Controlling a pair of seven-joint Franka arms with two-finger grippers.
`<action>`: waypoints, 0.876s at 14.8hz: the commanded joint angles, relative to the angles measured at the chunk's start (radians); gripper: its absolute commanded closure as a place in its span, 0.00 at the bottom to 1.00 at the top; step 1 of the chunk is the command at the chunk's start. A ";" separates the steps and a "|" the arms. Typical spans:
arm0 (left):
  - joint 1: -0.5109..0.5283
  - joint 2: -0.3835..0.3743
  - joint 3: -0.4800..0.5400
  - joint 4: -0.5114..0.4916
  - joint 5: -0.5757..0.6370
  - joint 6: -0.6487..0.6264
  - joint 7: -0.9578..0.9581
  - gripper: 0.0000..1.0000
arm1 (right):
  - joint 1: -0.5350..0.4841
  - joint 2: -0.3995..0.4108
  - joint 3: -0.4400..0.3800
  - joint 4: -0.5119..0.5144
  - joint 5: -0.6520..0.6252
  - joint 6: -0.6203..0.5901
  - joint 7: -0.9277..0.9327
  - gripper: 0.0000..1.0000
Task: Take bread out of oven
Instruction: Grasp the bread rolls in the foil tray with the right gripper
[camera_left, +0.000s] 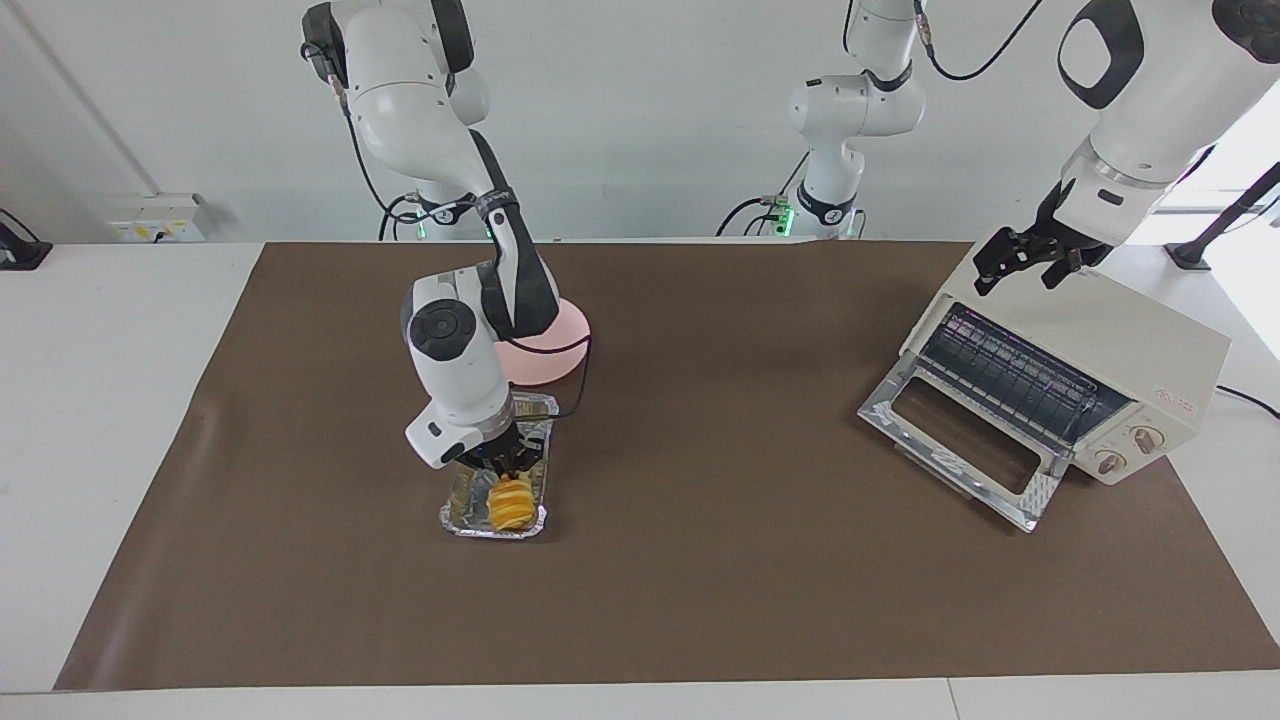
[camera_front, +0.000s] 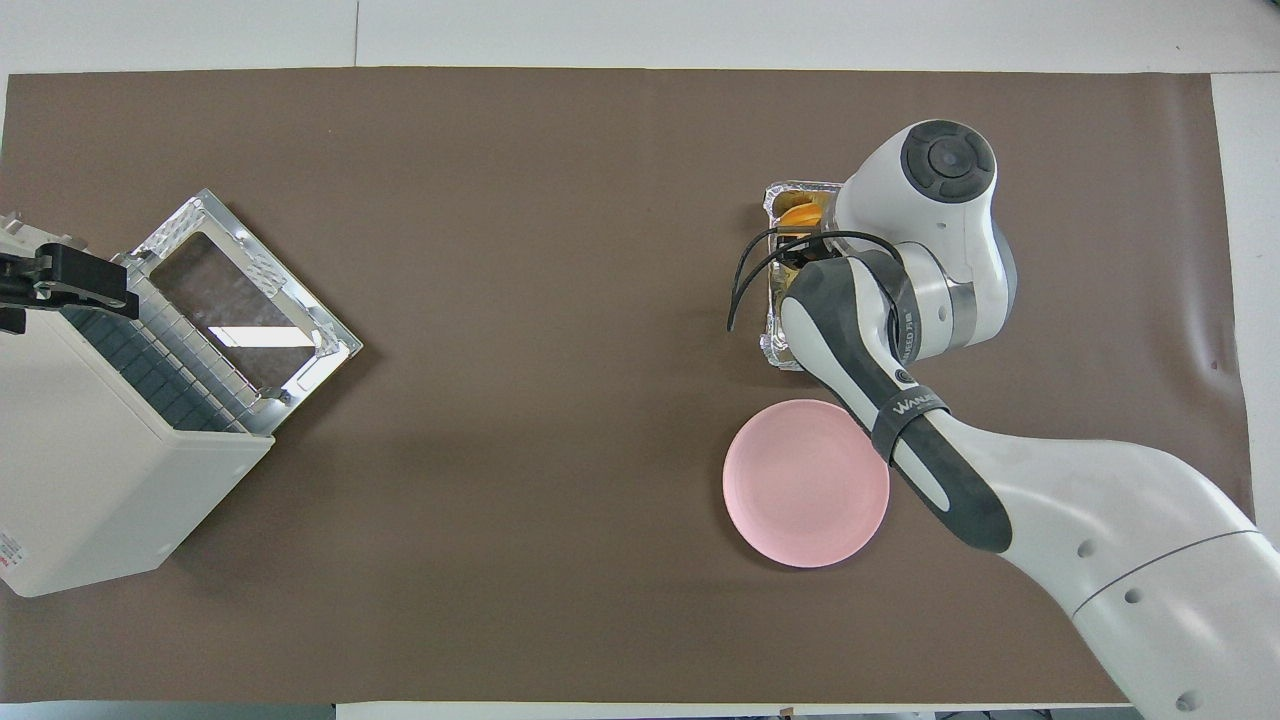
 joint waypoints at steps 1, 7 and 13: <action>0.004 -0.018 -0.003 -0.020 0.008 0.006 0.000 0.00 | -0.009 0.001 0.008 0.053 -0.004 -0.066 0.015 1.00; 0.004 -0.018 -0.003 -0.020 0.008 0.005 0.000 0.00 | -0.004 -0.013 0.008 0.148 -0.001 -0.250 0.014 1.00; 0.004 -0.018 -0.003 -0.020 0.008 0.005 0.000 0.00 | -0.001 -0.212 0.013 0.061 0.002 -0.433 0.017 1.00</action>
